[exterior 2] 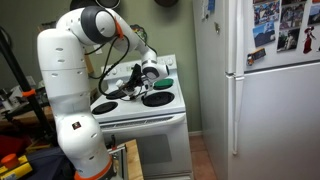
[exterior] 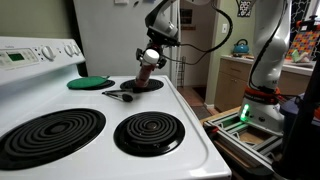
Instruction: Flip the ketchup bottle over on the stovetop
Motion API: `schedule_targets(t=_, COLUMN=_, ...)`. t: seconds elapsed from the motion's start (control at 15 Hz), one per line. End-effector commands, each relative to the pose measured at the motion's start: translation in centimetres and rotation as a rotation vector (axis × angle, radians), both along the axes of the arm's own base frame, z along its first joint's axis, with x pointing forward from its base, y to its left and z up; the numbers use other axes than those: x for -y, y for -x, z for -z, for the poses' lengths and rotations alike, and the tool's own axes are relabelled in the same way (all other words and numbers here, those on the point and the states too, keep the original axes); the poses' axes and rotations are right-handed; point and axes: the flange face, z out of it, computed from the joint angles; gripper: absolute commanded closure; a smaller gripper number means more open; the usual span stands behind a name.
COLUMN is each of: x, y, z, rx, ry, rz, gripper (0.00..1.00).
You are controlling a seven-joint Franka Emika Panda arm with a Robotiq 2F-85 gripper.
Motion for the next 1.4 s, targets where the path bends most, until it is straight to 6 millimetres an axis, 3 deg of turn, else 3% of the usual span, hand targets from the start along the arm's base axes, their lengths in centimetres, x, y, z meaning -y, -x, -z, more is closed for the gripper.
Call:
schedule_targets(t=0.0, x=0.0, y=-0.1, z=0.0, rx=-0.001, ry=0.000, rz=-0.001, gripper=0.78)
schedule_targets(t=0.27, x=0.2, y=0.2, z=0.8, rx=-0.176, ry=-0.044, rz=0.075, gripper=0.78)
schedule_targets(t=0.67, x=1.8, y=1.0, z=3.1, rx=-0.383, ry=0.097, rz=0.187, gripper=0.78)
schedule_targets(t=1.33, x=4.9, y=2.3, z=5.8, rx=-0.498, ry=0.239, rz=0.276, gripper=0.78)
